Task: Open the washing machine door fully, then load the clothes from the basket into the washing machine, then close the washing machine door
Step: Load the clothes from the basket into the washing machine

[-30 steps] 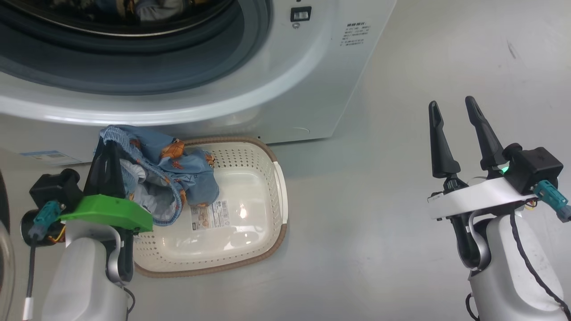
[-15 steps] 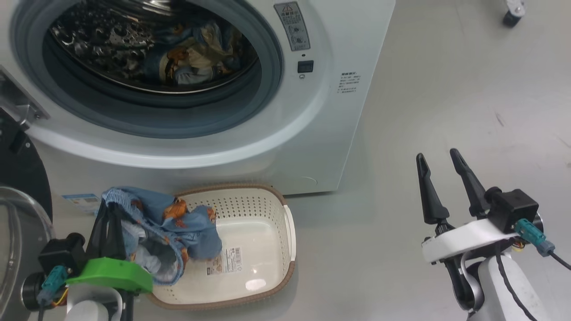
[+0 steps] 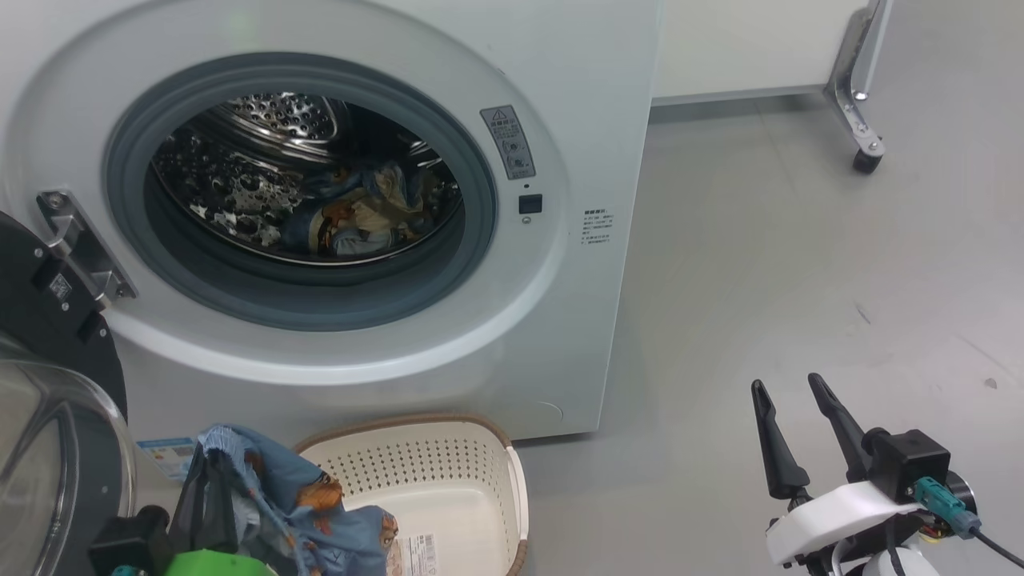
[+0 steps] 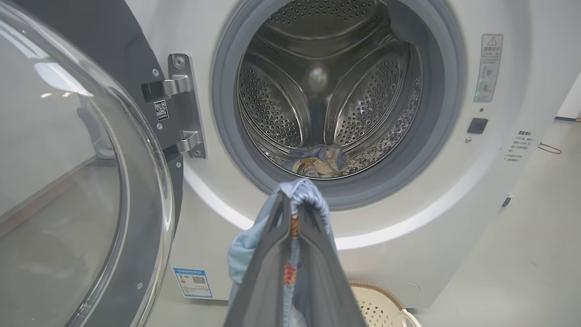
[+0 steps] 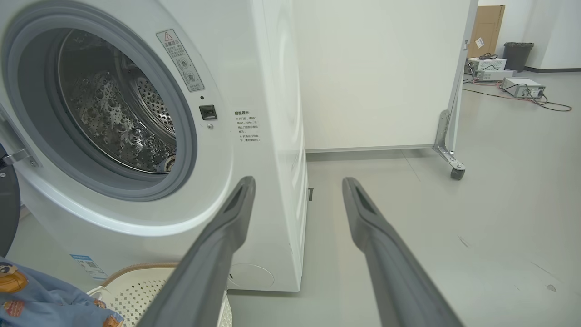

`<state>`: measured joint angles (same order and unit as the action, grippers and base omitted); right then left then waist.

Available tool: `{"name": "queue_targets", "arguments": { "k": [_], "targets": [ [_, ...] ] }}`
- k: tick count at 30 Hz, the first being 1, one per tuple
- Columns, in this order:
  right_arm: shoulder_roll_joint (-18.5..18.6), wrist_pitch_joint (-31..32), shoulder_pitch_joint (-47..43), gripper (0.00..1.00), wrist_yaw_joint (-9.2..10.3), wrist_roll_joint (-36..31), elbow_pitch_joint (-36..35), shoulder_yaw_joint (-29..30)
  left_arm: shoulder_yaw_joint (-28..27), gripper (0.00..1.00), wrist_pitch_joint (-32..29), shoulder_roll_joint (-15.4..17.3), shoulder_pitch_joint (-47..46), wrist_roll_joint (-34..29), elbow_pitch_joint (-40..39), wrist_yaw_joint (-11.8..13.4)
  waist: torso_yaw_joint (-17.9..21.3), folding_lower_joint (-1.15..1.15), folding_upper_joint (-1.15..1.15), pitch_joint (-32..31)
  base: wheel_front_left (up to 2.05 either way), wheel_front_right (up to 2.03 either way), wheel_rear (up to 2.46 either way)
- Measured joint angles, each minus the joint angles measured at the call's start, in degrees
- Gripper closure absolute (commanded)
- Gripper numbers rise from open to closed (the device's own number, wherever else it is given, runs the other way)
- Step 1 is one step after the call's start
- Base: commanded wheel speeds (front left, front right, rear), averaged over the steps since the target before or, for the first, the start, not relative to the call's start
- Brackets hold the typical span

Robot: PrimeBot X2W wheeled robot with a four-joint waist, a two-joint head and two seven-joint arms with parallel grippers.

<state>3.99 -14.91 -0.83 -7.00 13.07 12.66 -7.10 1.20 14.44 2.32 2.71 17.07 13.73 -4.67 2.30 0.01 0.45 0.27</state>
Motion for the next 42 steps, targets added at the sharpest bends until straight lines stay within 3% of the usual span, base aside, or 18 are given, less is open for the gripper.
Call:
{"name": "queue_targets", "arguments": {
  "k": [11, 23, 29, 42],
  "targets": [
    [0.36, 0.0, -2.98, 0.0, -0.01, 0.43, -1.07, -0.55, 3.14, 1.0, 0.0, 0.03, 5.77, 0.7, -4.36, 1.7, 1.13, 0.0, 0.0, -4.72, 0.0, 0.0, 0.0],
    [0.56, 0.0, -3.32, 0.0, 0.0, 0.63, -2.29, -1.19, 4.98, 1.0, 0.0, 0.09, 7.39, 2.99, -8.31, 4.22, 1.41, 0.0, 0.0, -3.71, 0.0, 0.0, 0.0],
    [0.44, 0.0, -3.3, 0.0, 0.0, 0.81, -2.47, -2.58, 6.48, 1.0, 0.0, 0.12, 7.16, 4.39, -9.45, 4.31, 2.46, 0.0, 0.0, -2.31, 0.0, 0.0, 0.0],
    [-0.35, 0.0, -1.43, 0.0, 0.0, 1.23, -4.07, -3.48, 5.65, 1.0, -0.36, 0.27, -2.78, 4.16, -9.53, 5.73, 6.55, 0.0, 0.0, 3.68, 0.0, 0.0, 0.0]
  ]
}}
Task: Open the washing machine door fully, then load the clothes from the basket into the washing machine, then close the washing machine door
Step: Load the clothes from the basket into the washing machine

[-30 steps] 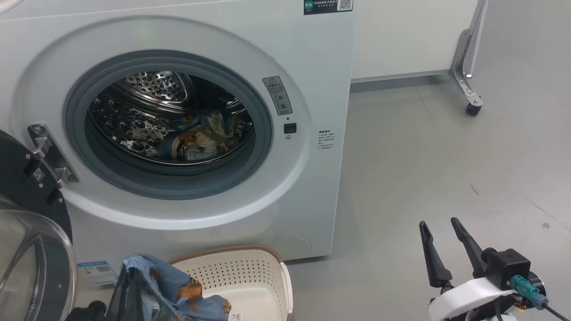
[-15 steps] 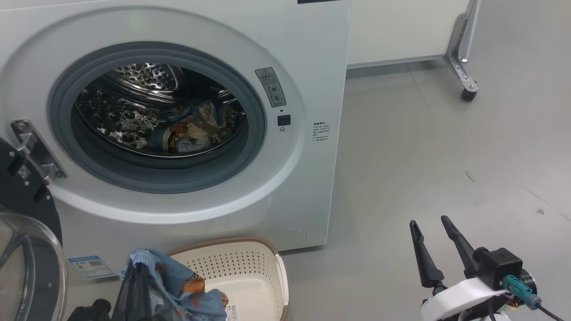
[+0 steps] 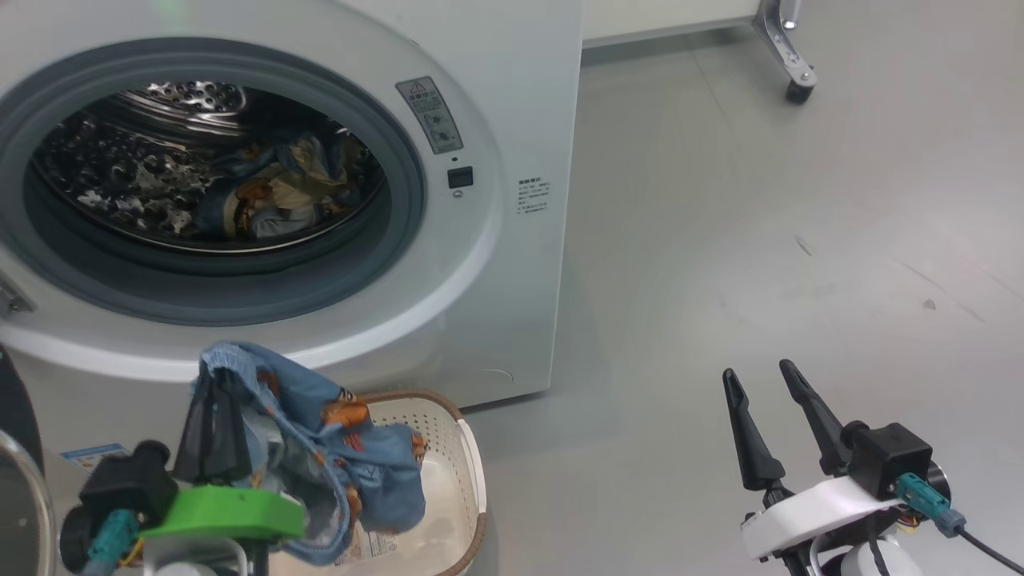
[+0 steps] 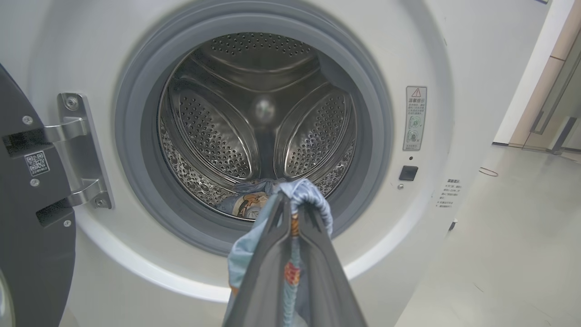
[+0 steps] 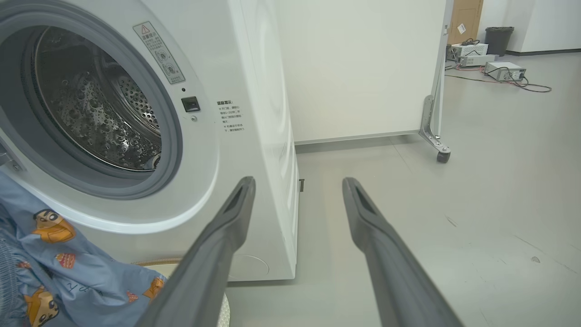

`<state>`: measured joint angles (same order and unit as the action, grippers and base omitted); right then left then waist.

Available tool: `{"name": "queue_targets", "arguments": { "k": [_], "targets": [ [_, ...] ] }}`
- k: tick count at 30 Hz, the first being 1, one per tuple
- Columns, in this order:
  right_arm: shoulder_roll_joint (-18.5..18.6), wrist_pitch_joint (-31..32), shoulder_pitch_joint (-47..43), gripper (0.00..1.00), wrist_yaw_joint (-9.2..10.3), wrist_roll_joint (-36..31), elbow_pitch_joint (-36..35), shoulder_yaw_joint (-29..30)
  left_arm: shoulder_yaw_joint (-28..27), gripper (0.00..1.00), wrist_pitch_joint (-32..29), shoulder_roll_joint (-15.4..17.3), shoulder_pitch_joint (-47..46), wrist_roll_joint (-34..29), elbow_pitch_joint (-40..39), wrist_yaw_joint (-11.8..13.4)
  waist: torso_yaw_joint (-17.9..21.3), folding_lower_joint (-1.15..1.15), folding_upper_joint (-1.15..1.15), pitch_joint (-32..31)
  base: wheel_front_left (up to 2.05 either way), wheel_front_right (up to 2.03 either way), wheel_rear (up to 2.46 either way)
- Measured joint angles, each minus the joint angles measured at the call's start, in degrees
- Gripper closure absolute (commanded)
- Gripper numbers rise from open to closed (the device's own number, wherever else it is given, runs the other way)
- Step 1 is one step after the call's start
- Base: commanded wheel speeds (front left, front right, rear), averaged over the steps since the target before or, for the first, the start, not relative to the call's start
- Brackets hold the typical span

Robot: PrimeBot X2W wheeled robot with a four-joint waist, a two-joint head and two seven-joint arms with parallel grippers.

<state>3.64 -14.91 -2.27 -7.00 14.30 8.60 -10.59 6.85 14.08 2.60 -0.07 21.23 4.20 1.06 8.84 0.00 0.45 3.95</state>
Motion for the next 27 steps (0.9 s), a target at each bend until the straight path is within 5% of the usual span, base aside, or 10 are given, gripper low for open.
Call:
{"name": "queue_targets", "arguments": {
  "k": [27],
  "targets": [
    [-1.04, 0.0, 6.89, 0.0, -0.01, 1.29, -0.93, -4.78, -10.39, 1.0, -11.48, 13.14, -30.76, 1.35, 14.96, 1.56, 11.17, -0.01, 0.0, 17.52, 0.0, 0.0, 0.0]
  ]
}}
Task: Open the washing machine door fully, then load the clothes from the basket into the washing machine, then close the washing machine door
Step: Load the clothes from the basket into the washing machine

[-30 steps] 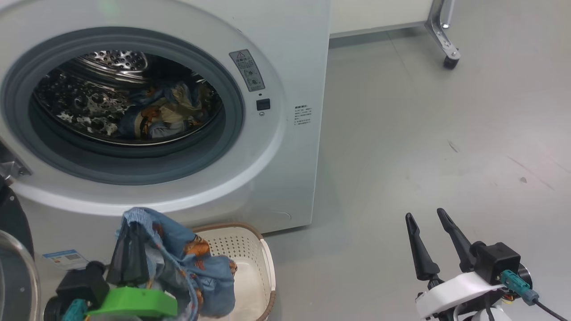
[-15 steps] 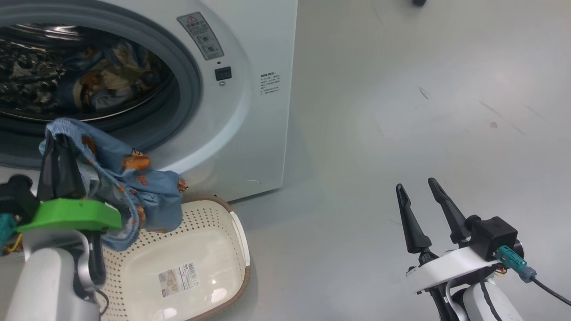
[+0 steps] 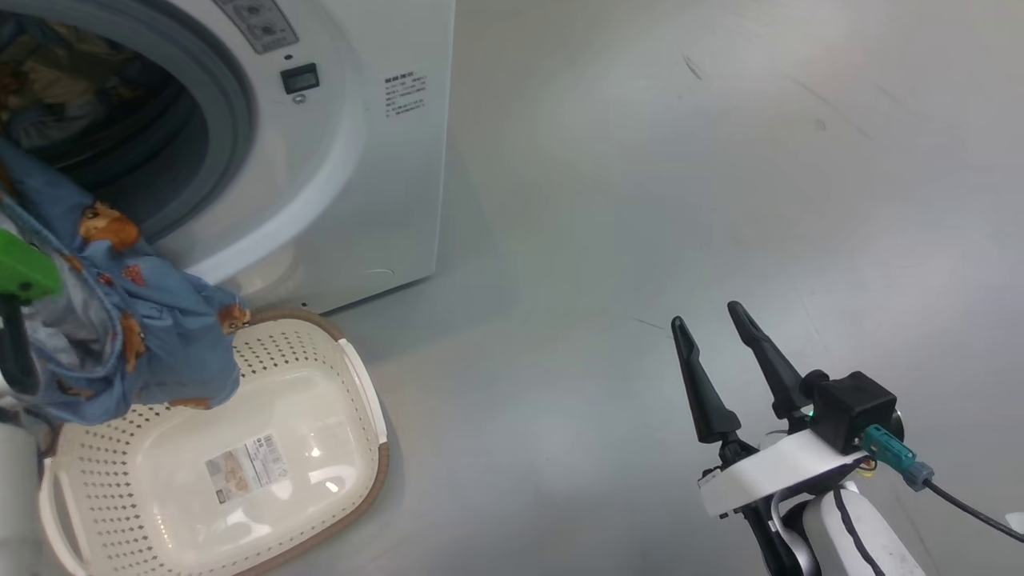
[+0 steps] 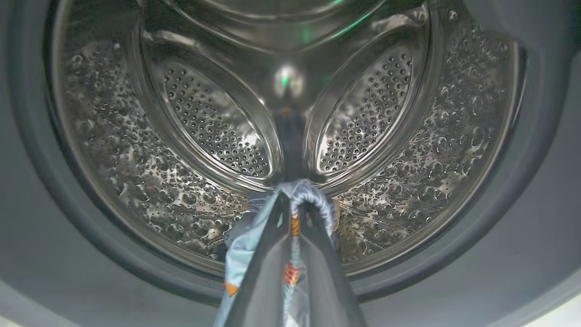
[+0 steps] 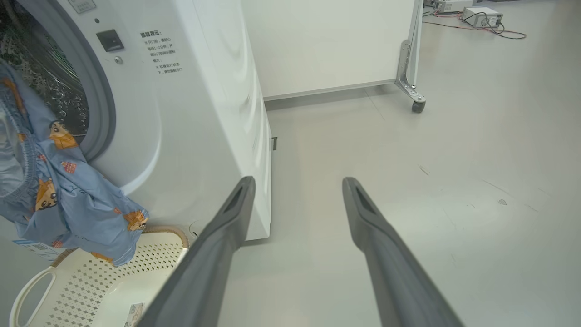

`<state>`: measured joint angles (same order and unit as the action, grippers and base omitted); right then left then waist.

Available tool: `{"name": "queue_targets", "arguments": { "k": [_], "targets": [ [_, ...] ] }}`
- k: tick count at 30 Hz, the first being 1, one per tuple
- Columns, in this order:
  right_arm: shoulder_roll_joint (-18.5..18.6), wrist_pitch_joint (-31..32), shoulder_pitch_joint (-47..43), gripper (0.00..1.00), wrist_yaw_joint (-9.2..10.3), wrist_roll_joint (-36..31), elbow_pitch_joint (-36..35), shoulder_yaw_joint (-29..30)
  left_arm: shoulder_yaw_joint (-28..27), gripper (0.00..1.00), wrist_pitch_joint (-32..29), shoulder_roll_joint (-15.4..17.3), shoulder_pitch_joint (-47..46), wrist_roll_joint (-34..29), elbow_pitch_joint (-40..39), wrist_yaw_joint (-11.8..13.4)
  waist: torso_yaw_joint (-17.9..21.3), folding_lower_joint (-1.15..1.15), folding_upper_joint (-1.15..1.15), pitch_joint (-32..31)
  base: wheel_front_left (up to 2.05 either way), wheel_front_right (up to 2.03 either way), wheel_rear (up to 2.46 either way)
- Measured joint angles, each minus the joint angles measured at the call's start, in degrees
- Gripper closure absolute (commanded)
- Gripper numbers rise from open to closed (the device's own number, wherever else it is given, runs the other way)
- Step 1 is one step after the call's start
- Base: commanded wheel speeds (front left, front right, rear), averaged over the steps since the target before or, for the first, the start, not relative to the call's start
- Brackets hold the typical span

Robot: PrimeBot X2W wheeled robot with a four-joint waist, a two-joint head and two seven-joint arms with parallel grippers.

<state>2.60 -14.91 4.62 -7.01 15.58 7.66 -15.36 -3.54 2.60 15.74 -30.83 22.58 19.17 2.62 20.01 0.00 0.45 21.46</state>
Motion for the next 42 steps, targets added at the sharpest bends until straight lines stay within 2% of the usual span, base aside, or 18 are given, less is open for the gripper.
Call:
{"name": "queue_targets", "arguments": {
  "k": [11, 23, 29, 34, 37, 38, 39, 41, 42],
  "targets": [
    [-0.21, 0.0, 2.26, 0.0, 0.0, 1.38, -0.4, -2.03, -1.86, 1.0, -3.81, 6.0, -13.89, 0.16, 5.08, -0.26, 4.03, 0.0, 0.0, 7.47, 0.0, 0.0, 0.0],
    [-0.33, 0.0, 3.51, 0.0, 0.0, 4.6, -1.96, -2.52, -4.28, 1.0, -5.64, 6.98, -28.35, 2.33, 7.44, -0.56, 6.77, -0.01, 0.0, 14.07, 0.0, 0.0, 0.0],
    [-0.38, 0.0, 4.41, 0.0, 0.0, 6.37, -2.79, -3.64, -5.99, 1.0, -5.47, 7.45, -35.81, 3.77, 8.6, 0.21, 7.57, -0.01, 0.0, 17.08, 0.0, 0.0, 0.0],
    [-0.4, 0.0, 5.49, 0.0, 0.0, 7.11, -2.75, -3.66, -4.37, 1.0, -5.59, 9.27, -36.98, 1.24, 13.79, 0.53, 7.86, -0.01, 0.0, 18.65, 0.0, 0.0, 0.0],
    [-0.42, 0.0, 5.91, 0.0, 0.0, 7.11, -2.35, -3.64, -1.55, 1.0, -5.57, 9.91, -35.38, -1.56, 17.12, 0.52, 7.85, 0.0, 0.0, 18.35, 0.0, 0.0, 0.0],
    [-0.4, 0.0, 5.91, 0.0, 0.01, 7.11, -2.24, -3.58, -0.45, 0.93, -5.66, 10.09, -34.84, -2.68, 17.82, 0.52, 7.77, 0.0, 0.0, 18.13, 0.0, 0.0, 0.0],
    [-0.41, 0.0, 5.93, 0.0, 0.0, 7.1, -2.15, -3.54, 0.62, 0.76, -5.72, 10.32, -34.45, -3.7, 18.46, 0.49, 7.69, -0.01, 0.0, 17.9, 0.0, 0.0, 0.0],
    [-0.41, 0.0, 6.0, 0.0, 0.0, 7.06, -1.94, -3.5, 2.23, 0.51, -5.9, 10.44, -34.03, -5.02, 19.57, 0.32, 7.47, -0.01, 0.0, 17.41, 0.0, 0.0, 0.0],
    [-0.41, 0.0, 6.02, 0.0, 0.01, 7.03, -1.8, -3.42, 2.71, 0.16, -5.89, 10.34, -34.0, -5.44, 20.02, 0.15, 7.33, 0.0, 0.0, 17.17, 0.0, 0.0, 0.0]
  ]
}}
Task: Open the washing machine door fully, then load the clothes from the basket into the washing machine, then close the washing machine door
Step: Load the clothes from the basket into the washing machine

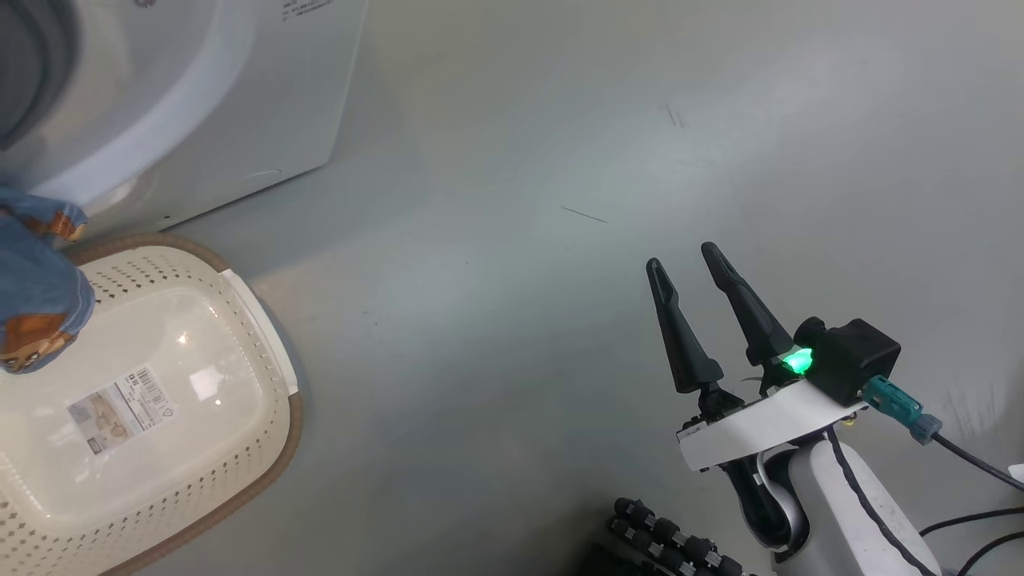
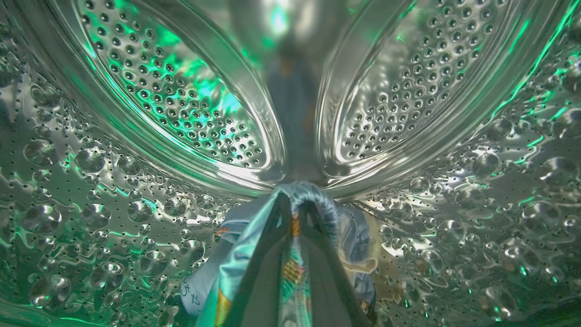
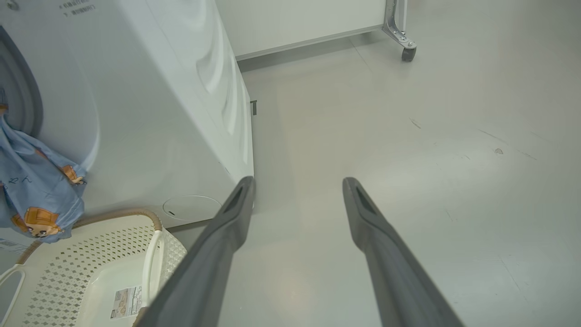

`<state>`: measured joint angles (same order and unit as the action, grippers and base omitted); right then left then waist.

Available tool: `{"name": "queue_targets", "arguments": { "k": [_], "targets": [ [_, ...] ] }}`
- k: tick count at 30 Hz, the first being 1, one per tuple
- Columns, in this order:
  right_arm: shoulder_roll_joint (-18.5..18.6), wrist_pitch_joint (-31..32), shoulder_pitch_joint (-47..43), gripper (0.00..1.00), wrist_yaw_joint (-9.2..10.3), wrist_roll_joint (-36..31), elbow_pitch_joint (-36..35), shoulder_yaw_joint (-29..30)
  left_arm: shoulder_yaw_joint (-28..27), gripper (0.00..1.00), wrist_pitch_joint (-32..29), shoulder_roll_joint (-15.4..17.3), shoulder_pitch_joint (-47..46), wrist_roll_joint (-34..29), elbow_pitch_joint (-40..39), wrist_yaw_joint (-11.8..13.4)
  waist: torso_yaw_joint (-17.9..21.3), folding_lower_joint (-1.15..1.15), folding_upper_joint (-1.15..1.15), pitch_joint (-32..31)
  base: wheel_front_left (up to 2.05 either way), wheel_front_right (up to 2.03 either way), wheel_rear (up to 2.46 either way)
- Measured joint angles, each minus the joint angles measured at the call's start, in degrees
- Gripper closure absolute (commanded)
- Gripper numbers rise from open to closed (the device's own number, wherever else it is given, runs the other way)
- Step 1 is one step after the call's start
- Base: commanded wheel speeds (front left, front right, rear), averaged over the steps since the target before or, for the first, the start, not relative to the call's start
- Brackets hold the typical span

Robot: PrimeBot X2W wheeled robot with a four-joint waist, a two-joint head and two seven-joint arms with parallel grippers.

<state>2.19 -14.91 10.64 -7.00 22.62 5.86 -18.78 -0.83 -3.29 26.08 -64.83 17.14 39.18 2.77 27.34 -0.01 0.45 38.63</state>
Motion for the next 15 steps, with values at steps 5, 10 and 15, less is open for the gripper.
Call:
{"name": "queue_targets", "arguments": {
  "k": [5, 10, 15],
  "targets": [
    [0.0, 0.0, 0.03, 0.0, -0.01, -0.57, 0.74, 0.25, 1.43, 0.0, 0.63, -0.93, -0.01, -1.1, 2.37, 0.03, -0.99, 0.0, 0.0, -1.29, 0.0, 0.0, 0.0],
    [0.02, 0.0, 0.52, 0.0, -0.01, -0.67, 1.56, 0.8, 2.23, 0.0, 2.03, -2.33, 0.3, -1.72, 5.24, 0.73, -2.09, 0.0, 0.0, -2.98, 0.0, 0.0, 0.0],
    [0.04, 0.0, 0.74, 0.0, -0.01, -1.27, 2.81, 1.34, 1.35, 0.0, 4.52, -6.16, 1.89, -1.11, 8.42, 1.29, -3.58, 0.0, 0.0, -5.52, 0.0, 0.0, 0.0]
  ]
}}
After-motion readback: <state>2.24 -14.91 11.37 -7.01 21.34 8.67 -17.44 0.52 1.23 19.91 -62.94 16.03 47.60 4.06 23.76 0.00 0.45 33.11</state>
